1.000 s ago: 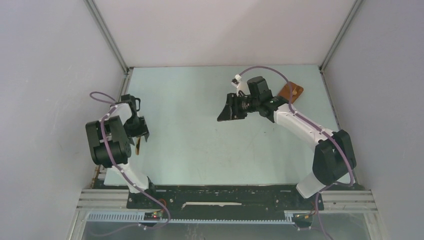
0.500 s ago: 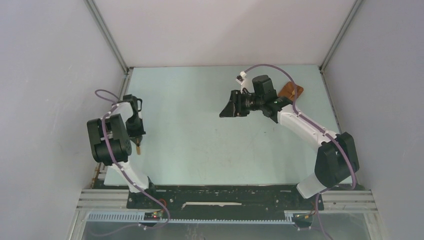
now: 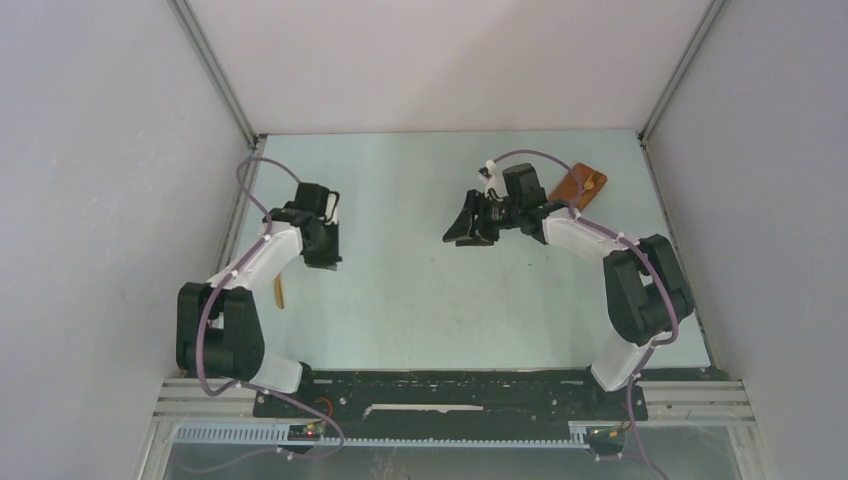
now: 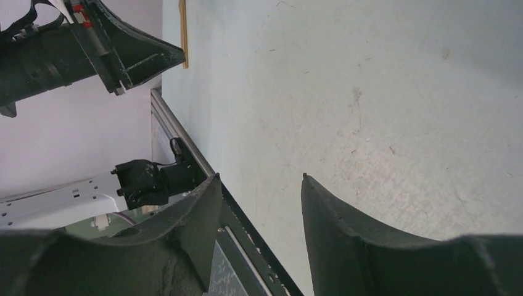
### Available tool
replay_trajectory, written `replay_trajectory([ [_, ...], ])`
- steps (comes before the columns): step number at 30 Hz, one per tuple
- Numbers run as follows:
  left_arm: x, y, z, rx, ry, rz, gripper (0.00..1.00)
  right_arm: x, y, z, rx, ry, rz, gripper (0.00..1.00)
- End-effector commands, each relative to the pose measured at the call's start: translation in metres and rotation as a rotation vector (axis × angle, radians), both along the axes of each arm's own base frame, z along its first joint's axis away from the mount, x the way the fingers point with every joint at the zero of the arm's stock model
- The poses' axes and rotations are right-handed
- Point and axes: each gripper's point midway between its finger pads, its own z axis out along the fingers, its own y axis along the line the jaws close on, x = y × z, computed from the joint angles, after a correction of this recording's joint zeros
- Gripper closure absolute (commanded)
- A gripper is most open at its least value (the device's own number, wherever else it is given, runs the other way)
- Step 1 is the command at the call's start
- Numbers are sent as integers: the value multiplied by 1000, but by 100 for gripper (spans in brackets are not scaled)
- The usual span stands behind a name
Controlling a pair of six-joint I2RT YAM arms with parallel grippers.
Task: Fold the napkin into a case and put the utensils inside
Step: Pick up the knife from the corner of the board.
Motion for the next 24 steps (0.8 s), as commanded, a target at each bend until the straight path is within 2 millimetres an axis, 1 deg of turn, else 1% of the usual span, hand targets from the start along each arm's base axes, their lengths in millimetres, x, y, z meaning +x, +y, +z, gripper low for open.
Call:
replay_trajectory([
  [1,-1,16,9,-62,-40,112,72,-2,13,12,65,-15,40,42],
  [2,-3,31,8,-93,-28,165,60,-4,14,11,66,-8,44,42],
  [3,-4,43,7,-127,-17,204,22,-6,15,11,66,-5,50,42],
  [4,-5,53,7,-143,-17,233,3,-8,15,12,63,-10,59,42],
  [5,-7,64,7,-128,-15,254,1,-11,17,11,57,-12,70,42],
  [7,-7,83,11,-57,-2,266,2,-21,21,10,43,-26,105,42],
  [8,-12,93,10,-4,31,269,5,-27,24,10,40,-37,127,43],
  [9,-13,104,10,41,57,279,12,-33,27,10,45,-37,145,42],
  [10,-12,109,7,35,83,287,23,-40,31,10,58,-38,162,43],
  [11,-11,113,5,10,102,300,31,-45,35,13,86,-46,179,43],
  [12,-10,117,2,3,120,306,34,-53,38,14,110,-36,201,43],
  [14,-10,131,-7,19,181,320,36,-63,42,18,160,-36,236,43],
  [17,-16,152,-25,46,271,355,39,-72,42,24,198,-37,259,43],
  [20,-17,160,-39,18,319,371,39,-74,40,29,215,-43,263,43],
  [22,-18,161,-48,12,351,354,40,-74,39,32,225,-49,262,43],
  [24,-17,161,-55,4,373,347,47,-73,38,32,236,-48,259,43],
])
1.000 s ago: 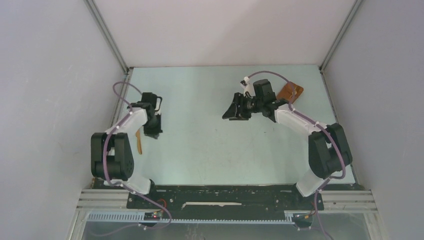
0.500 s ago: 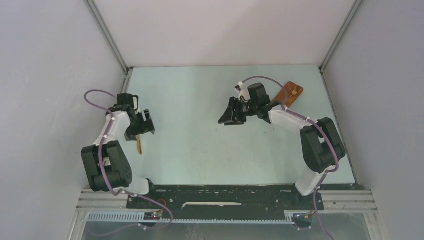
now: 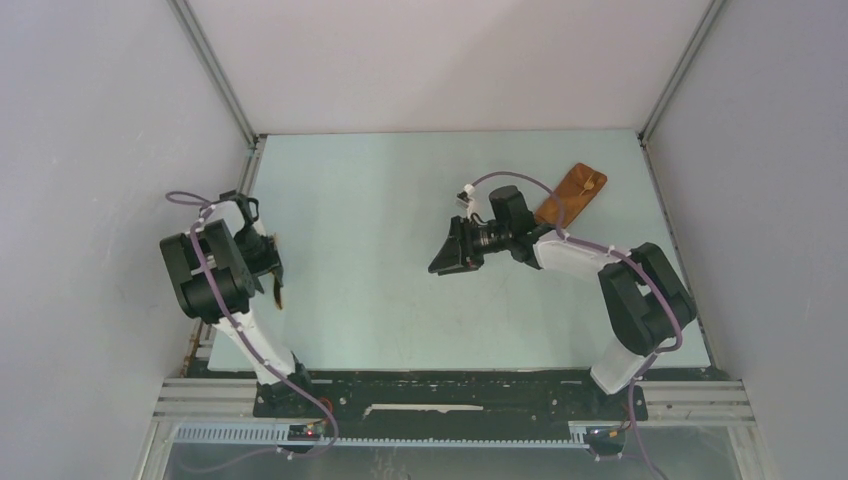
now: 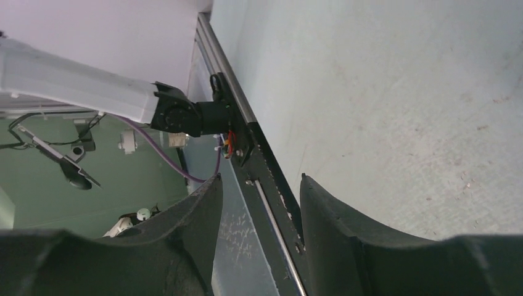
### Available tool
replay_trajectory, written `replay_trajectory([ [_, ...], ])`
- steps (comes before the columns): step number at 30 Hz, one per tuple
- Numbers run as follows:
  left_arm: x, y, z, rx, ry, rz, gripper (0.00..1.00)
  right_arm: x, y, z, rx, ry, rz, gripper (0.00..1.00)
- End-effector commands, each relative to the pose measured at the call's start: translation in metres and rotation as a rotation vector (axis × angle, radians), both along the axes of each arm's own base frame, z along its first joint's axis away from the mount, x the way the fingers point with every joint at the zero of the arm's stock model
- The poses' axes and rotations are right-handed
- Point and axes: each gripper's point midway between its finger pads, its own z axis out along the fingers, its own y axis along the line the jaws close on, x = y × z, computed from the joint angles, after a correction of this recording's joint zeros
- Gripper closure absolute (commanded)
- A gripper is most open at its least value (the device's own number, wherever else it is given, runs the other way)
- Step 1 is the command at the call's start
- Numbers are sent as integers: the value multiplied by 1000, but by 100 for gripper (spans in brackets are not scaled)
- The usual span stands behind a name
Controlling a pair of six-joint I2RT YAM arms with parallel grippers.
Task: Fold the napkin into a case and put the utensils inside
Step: Pick up the knife from the corner of the board.
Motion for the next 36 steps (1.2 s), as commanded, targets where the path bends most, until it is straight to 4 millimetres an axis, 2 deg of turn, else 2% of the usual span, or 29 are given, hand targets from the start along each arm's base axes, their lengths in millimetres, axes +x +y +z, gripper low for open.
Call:
replay_trajectory([
  [1,5,3,-4,-24,31,-47,49,4,2,37,108,-93,18,43],
  [6,14,4,-4,-34,24,-76,49,7,1,35,118,-77,15,44],
  [9,16,5,-4,-14,45,-88,53,7,1,34,119,-73,15,45],
  [14,19,-4,-5,4,73,-136,59,6,1,36,119,-82,13,45],
  [17,19,-6,-5,-2,77,-144,70,7,0,36,117,-85,10,45],
  [18,19,-7,-5,-1,71,-146,85,7,0,36,115,-87,8,45],
  [22,21,-17,-5,-7,50,-178,93,9,-1,34,105,-90,-2,45],
  [24,24,-24,-1,10,28,-191,100,11,-2,31,93,-89,-13,45],
  [30,35,-64,26,17,-104,-213,100,22,-6,12,60,-55,-50,46],
  [36,33,-113,39,-16,-194,-271,100,32,-9,-5,39,-13,-80,46],
])
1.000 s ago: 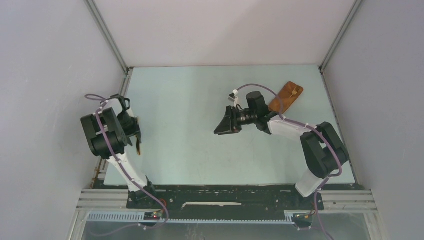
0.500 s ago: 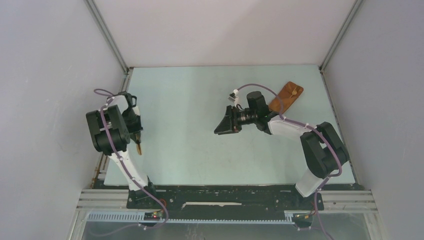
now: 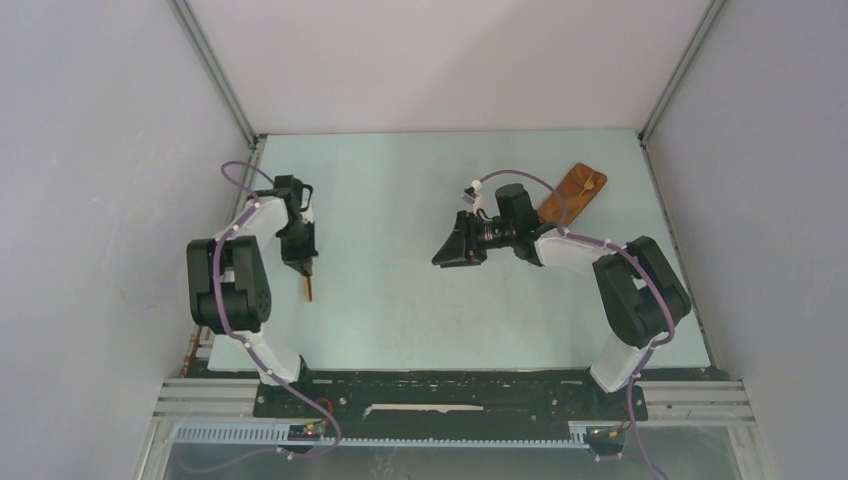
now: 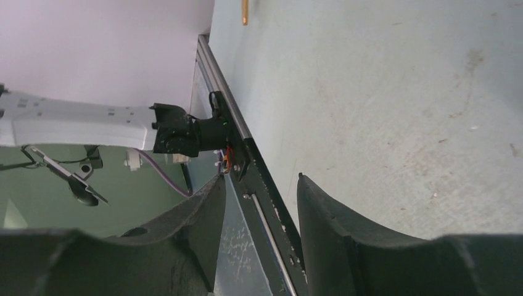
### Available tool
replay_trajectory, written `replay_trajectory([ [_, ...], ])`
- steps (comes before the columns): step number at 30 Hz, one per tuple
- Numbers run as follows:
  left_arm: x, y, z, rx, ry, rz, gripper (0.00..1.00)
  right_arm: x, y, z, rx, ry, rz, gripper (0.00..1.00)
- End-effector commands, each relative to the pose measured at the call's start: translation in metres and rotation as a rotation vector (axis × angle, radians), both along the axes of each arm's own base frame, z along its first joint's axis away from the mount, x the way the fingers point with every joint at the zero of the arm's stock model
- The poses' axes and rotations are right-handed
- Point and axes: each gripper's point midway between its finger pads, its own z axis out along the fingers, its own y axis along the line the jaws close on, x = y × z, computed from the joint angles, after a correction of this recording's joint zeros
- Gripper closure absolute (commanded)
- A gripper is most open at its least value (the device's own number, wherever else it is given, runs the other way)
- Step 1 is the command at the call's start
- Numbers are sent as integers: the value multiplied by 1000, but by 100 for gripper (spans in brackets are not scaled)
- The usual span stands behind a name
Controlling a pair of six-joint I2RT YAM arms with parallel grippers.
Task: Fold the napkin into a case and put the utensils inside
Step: Pick up the knife from the corner of the board, then pass from the left arm to the right
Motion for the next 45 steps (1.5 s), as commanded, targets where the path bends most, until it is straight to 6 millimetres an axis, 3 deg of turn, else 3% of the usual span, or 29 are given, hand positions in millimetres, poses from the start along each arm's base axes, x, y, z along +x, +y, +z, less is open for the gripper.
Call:
replay_trajectory([
  [1,11,-40,25,-41,-142,-28,100,12,-3,-14,-11,21,-35,46],
  [8,13,-155,54,-196,-259,-228,100,24,5,-18,39,33,-54,41],
  [13,3,-239,64,-317,-291,-367,100,32,6,-18,93,40,-55,40],
  [15,-3,-267,66,-347,-290,-425,100,34,4,-19,105,41,-67,40],
  [19,-15,-307,69,-394,-285,-501,100,35,-4,-23,78,30,-95,40],
  [23,-24,-330,74,-425,-285,-554,100,36,-13,-28,57,18,-125,44],
  [29,-35,-343,81,-438,-288,-598,100,42,-17,-21,90,4,-152,54],
  [32,-41,-351,84,-452,-288,-617,100,40,-15,-11,137,-4,-130,71],
  [34,-44,-354,89,-472,-294,-621,100,36,-16,1,197,-31,-116,98],
  [35,-47,-358,93,-505,-298,-623,100,33,-19,10,243,-69,-109,100],
  [36,-48,-362,99,-544,-306,-615,94,31,-24,15,272,-86,-115,100],
  [39,-56,-369,120,-679,-352,-587,60,22,-48,39,368,-150,-119,100],
  [40,-59,-372,137,-751,-393,-573,54,17,-56,48,396,-174,-112,100],
  [45,-85,-378,172,-1065,-480,-573,44,-7,-79,75,446,-214,-78,100],
])
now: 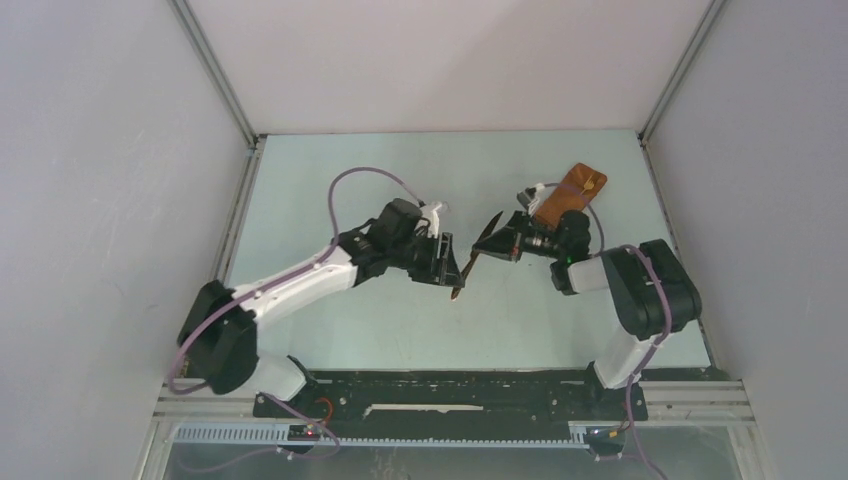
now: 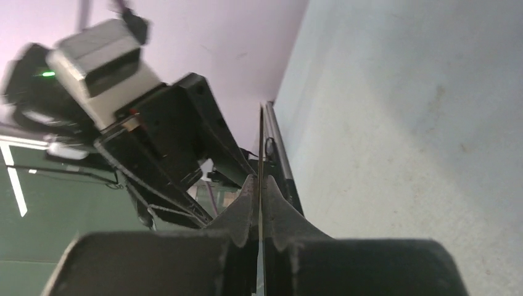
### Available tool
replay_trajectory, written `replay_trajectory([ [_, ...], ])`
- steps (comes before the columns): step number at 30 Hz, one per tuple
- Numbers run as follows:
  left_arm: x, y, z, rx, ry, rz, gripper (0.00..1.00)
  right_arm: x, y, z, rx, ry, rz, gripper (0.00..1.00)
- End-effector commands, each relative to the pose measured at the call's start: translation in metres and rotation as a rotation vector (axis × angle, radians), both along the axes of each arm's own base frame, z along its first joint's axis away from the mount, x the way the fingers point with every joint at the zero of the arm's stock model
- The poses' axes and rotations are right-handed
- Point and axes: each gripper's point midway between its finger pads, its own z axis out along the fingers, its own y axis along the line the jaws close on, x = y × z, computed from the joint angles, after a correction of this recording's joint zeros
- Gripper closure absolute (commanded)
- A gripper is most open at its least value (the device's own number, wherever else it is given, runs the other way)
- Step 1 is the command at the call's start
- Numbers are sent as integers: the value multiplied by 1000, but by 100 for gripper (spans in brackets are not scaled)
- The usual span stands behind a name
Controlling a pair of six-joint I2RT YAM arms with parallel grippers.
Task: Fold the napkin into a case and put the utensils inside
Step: Pass from the left arm to the right, then pass from the right arm to the left
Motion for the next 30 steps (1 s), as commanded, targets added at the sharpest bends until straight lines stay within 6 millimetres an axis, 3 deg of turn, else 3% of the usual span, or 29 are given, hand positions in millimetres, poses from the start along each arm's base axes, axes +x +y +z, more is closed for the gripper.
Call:
replay_trajectory([
  [1,-17,-27,77,-422,-61,-75,44,-30,-12,75,117,-233,82,100],
  [6,-36,-34,112,-683,-90,-141,44,-49,-16,110,130,-319,98,100],
  [9,-49,-33,127,-779,-95,-176,50,-57,-14,124,119,-351,98,100],
  [13,-58,-33,136,-814,-102,-217,69,-63,-14,131,79,-367,84,100],
  [16,-59,-30,142,-828,-139,-212,97,-65,-11,131,49,-361,73,100],
  [17,-58,-28,145,-829,-172,-202,100,-64,-8,131,35,-346,63,95],
  [20,-41,-21,134,-711,-279,-101,100,-36,-10,107,-188,-204,-142,61],
  [21,-30,-18,124,-624,-325,-37,100,-28,-20,89,-335,-106,-257,53],
  [22,-25,-15,120,-549,-368,-18,100,-24,-29,85,-429,-50,-338,49],
  [25,-19,-4,107,-339,-451,23,100,-30,-34,88,-523,41,-397,48],
  [30,-16,5,111,-272,-522,51,100,-39,-26,96,-639,29,-382,49],
])
